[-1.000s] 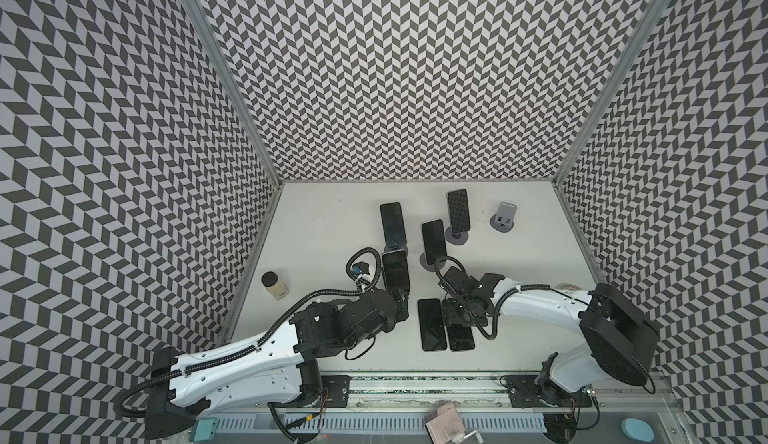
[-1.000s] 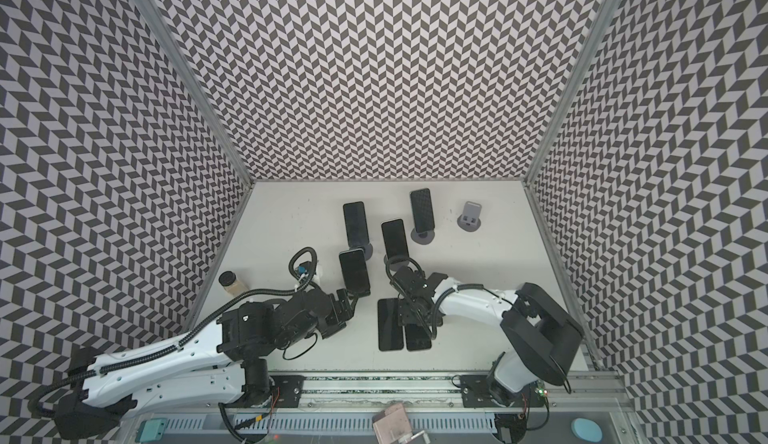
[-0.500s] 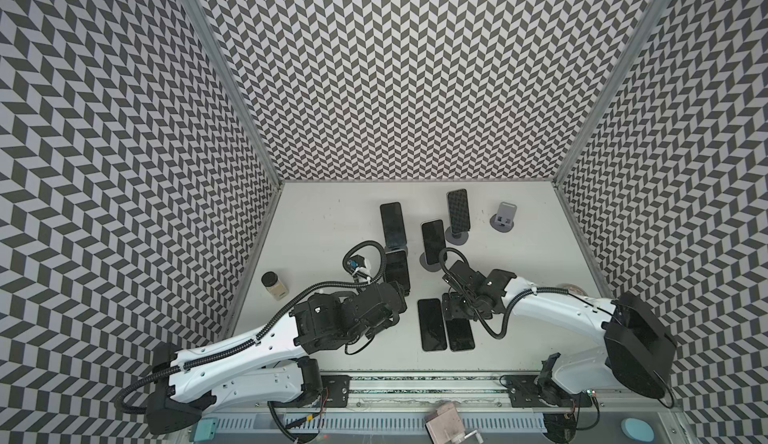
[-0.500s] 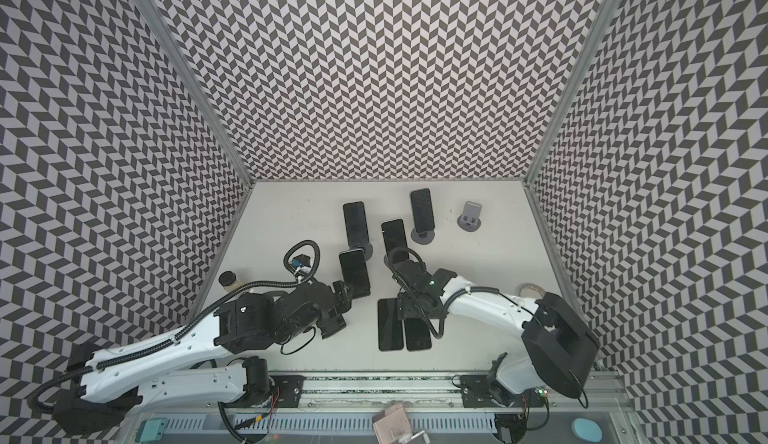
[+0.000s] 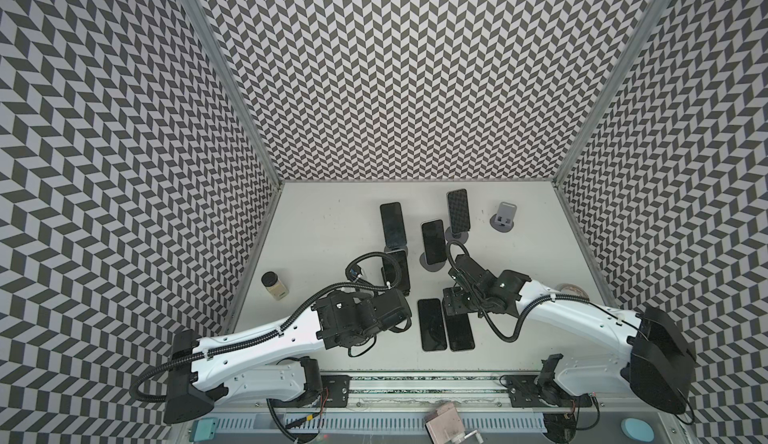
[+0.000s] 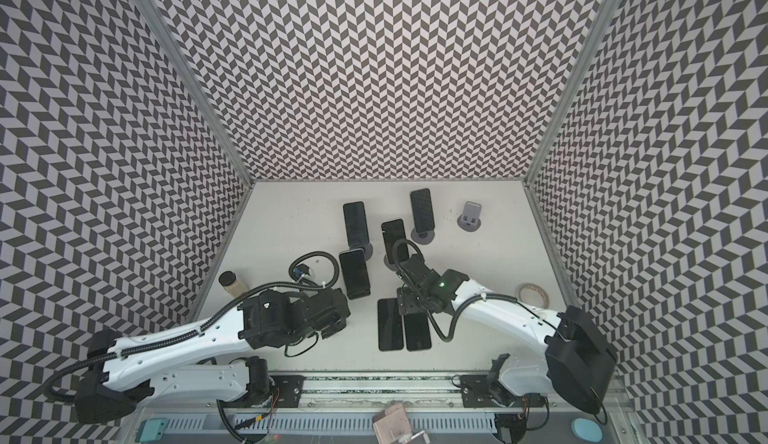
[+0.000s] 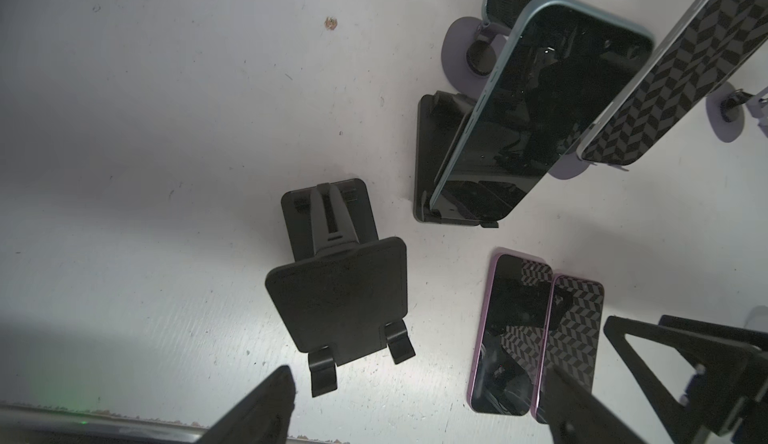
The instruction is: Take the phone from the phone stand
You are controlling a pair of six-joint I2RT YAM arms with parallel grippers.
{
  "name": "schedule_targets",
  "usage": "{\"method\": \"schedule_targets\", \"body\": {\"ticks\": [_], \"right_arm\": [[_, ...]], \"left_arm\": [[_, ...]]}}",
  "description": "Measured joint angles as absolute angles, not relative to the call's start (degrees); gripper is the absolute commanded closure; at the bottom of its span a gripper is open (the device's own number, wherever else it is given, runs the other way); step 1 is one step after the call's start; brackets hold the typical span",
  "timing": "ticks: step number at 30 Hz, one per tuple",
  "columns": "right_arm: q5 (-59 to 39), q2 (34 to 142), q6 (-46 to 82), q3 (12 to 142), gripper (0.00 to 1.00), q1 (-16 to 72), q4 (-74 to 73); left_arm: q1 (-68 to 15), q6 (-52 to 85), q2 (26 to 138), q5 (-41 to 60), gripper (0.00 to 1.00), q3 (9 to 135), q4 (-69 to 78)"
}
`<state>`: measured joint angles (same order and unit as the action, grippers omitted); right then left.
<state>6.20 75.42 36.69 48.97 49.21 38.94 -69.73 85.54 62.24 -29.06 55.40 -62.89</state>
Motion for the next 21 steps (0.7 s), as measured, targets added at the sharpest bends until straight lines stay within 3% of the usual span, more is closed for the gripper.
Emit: {"method": "schedule_targets", "body": {"ticks": [21], "right_arm": [[1.65, 66.63, 33.01, 47.9, 0.16, 49.21, 29.06]], "left_arm": [[-67.9, 88.27, 64.66, -29.3, 0.01, 52.29, -64.77]]}}
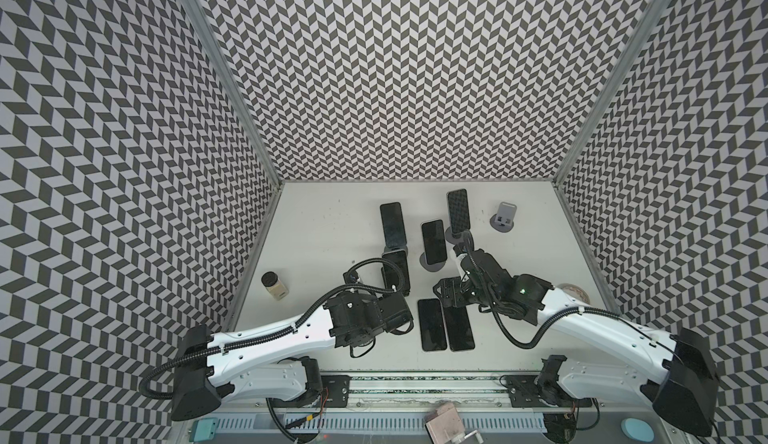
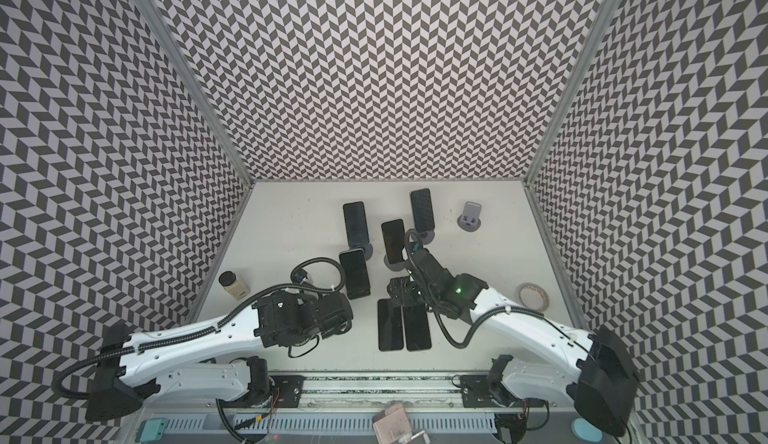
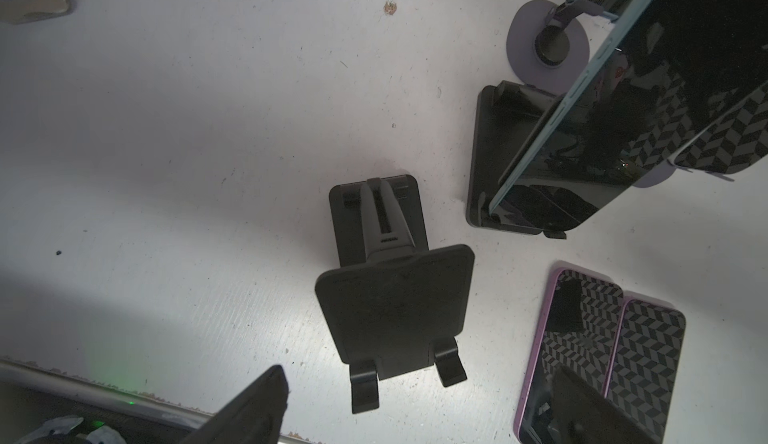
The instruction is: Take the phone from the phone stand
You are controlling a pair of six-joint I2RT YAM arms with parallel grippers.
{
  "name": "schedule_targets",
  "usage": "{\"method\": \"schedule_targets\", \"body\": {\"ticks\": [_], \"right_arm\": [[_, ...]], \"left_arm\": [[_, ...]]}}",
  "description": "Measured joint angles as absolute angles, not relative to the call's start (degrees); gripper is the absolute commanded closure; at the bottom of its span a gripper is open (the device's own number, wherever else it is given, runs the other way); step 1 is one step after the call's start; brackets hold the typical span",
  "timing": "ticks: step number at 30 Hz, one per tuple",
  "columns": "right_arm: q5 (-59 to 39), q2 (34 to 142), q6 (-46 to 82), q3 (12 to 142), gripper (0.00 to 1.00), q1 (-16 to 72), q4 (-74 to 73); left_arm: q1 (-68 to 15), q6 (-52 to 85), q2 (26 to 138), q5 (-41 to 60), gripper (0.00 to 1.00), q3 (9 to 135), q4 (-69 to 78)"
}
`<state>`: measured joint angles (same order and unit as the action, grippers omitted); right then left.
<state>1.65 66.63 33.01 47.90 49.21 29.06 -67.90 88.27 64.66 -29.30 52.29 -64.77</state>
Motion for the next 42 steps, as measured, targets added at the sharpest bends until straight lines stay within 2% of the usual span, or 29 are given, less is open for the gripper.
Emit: {"method": "schedule_targets", "body": {"ticks": [25, 37, 42], "right_arm": [[2.81, 61.71, 31.86, 43.77, 0.16, 49.21, 25.3], [3.16, 60.99, 31.81, 42.39, 0.16, 49.21, 25.19], [3.2, 60.99, 31.09, 42.02, 0.16, 49.19, 25.12]], "left_arm": [[-61.19, 83.11, 69.38, -24.86, 0.02, 48.27, -58.63], [-57.3, 78.13, 71.7, -23.68, 0.06, 47.68, -56.16], [-56.14, 75.48, 73.41, -23.0, 0.11, 47.68, -54.96]]}}
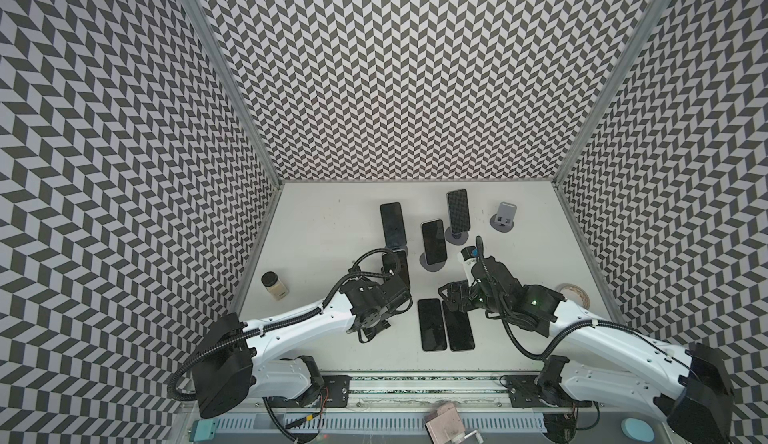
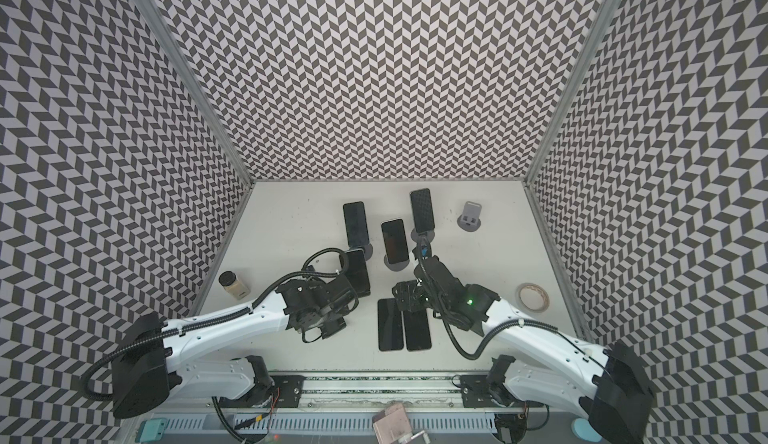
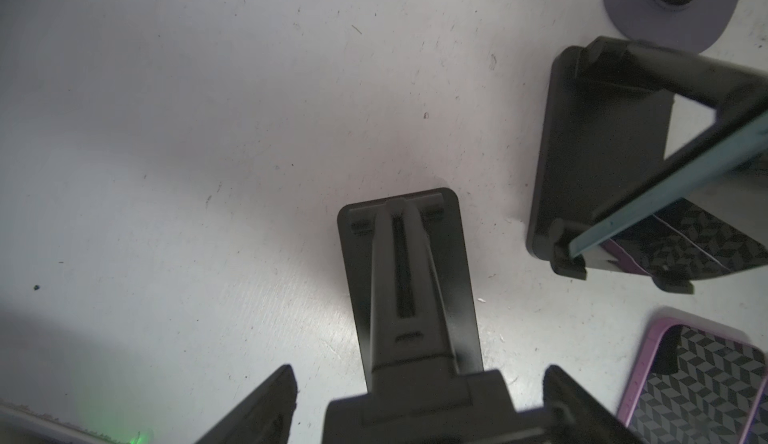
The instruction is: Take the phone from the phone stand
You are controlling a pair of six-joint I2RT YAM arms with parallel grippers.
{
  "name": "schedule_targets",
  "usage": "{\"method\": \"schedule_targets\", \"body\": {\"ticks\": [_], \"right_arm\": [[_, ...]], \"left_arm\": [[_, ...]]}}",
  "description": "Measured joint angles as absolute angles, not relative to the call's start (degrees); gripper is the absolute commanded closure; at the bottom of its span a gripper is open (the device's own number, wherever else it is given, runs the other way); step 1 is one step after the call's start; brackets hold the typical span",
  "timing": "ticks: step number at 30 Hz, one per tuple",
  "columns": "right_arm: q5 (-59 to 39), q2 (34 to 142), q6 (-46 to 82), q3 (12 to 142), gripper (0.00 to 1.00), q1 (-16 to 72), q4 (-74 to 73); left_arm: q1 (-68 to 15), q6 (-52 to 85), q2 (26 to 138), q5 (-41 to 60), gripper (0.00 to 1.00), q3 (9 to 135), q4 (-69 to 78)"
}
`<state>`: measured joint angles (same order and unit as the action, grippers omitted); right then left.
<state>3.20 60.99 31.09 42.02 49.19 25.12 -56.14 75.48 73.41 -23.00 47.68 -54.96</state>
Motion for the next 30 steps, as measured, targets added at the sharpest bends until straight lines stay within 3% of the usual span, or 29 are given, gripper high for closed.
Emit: {"method": "schedule_targets", "body": {"ticks": [12, 30], "right_arm": [[3.2, 60.99, 30.79, 41.89, 0.16, 48.95, 23.83], [3.2, 61.65, 29.91, 41.65, 0.16, 48.75, 23.68]], "left_arm": [[-54.7, 73.14, 73.78, -21.69, 0.31, 47.68, -52.21], [-53.58, 72.9, 70.91, -20.53, 0.34, 45.19, -49.78]]}}
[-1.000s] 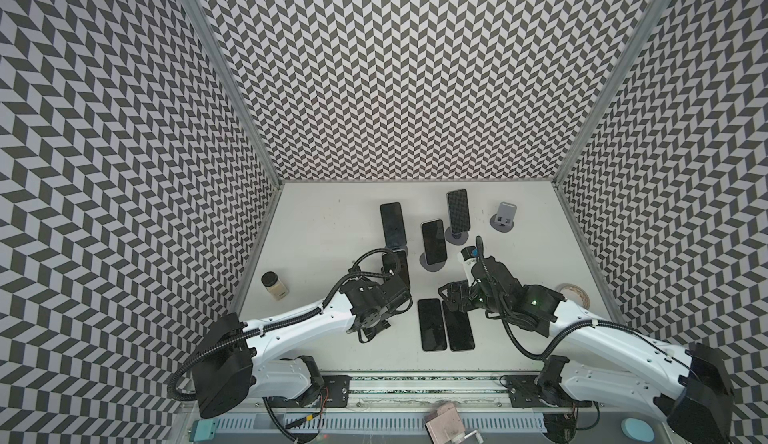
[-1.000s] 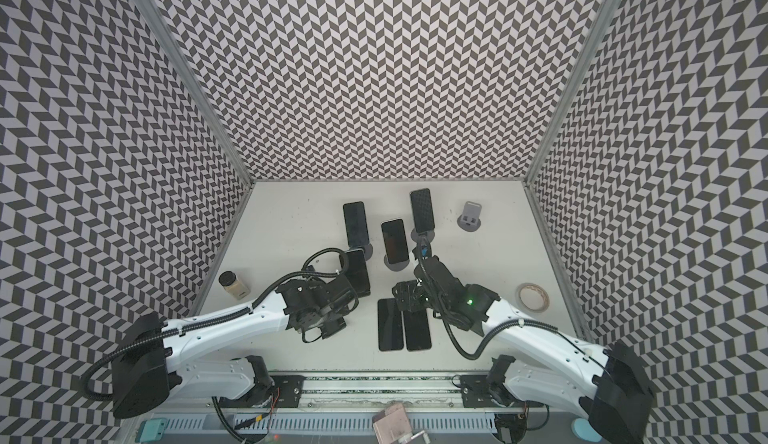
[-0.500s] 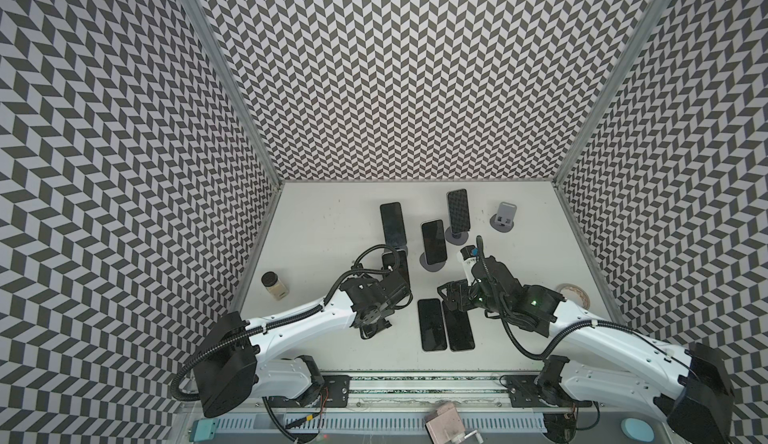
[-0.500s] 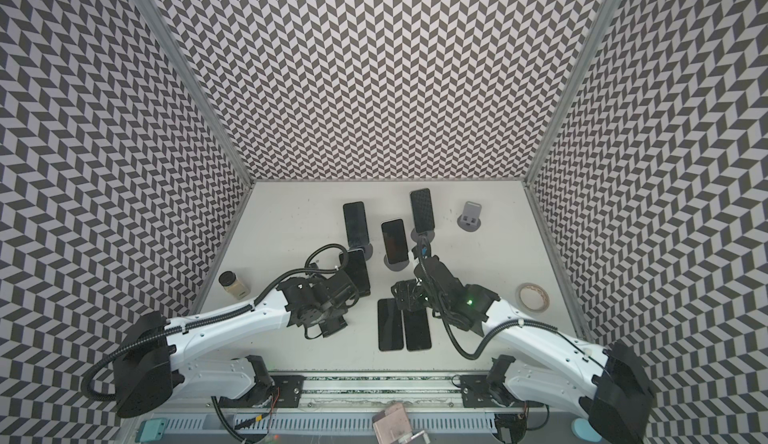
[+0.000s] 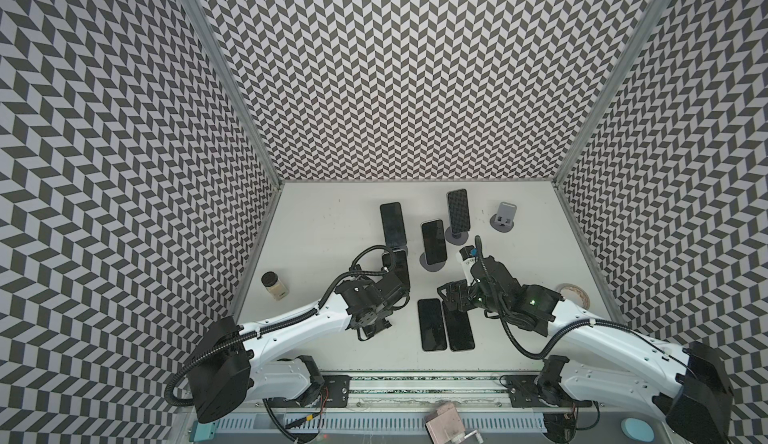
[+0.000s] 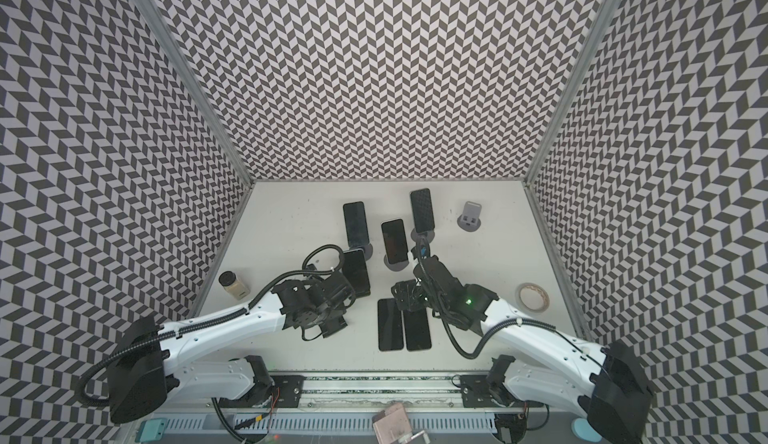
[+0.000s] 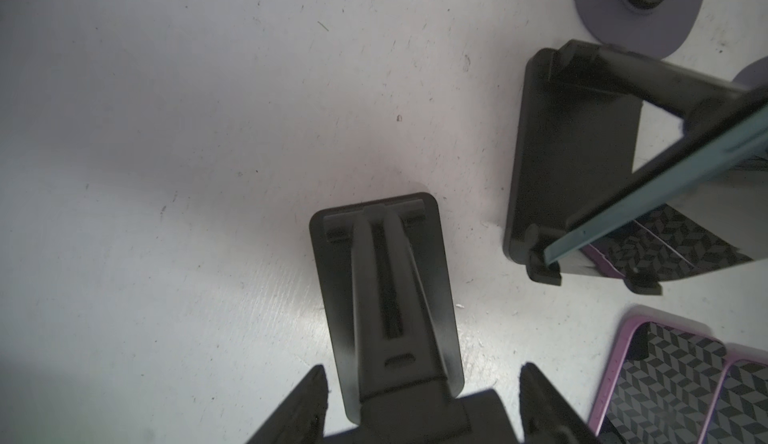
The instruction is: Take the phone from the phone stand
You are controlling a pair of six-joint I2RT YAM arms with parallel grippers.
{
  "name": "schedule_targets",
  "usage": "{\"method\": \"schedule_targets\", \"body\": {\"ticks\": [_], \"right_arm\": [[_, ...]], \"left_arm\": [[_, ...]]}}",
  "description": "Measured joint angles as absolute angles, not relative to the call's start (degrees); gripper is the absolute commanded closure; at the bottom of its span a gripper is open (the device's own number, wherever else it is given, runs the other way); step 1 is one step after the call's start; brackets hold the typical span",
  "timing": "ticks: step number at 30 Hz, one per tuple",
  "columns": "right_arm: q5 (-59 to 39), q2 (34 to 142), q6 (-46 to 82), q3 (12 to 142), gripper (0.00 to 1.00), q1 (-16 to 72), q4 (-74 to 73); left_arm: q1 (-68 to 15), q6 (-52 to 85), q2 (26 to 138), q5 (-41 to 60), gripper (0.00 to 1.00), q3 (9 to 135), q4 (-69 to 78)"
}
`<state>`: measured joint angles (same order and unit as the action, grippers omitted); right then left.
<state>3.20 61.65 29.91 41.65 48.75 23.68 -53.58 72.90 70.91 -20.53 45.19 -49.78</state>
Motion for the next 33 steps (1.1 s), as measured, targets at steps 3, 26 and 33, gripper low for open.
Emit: {"method": "schedule_targets", "body": {"ticks": [3, 26, 33], "right_arm": [[3.22, 61.65, 29.87, 41.65, 0.16, 48.6, 23.68], [1.34, 64.6, 29.1, 41.8, 0.16, 48.58, 23.94], [0.62, 64.73, 28.84, 42.04, 0.16, 48.58, 23.99]], "left_arm": [[-53.19, 72.88, 69.84, -20.12, 0.33, 44.4, -49.23], [-46.87, 69.04, 60.82, -17.67, 0.39, 38.83, -46.85], [-41.17, 64.51, 59.72, -17.74, 0.39, 38.76, -46.74]]}}
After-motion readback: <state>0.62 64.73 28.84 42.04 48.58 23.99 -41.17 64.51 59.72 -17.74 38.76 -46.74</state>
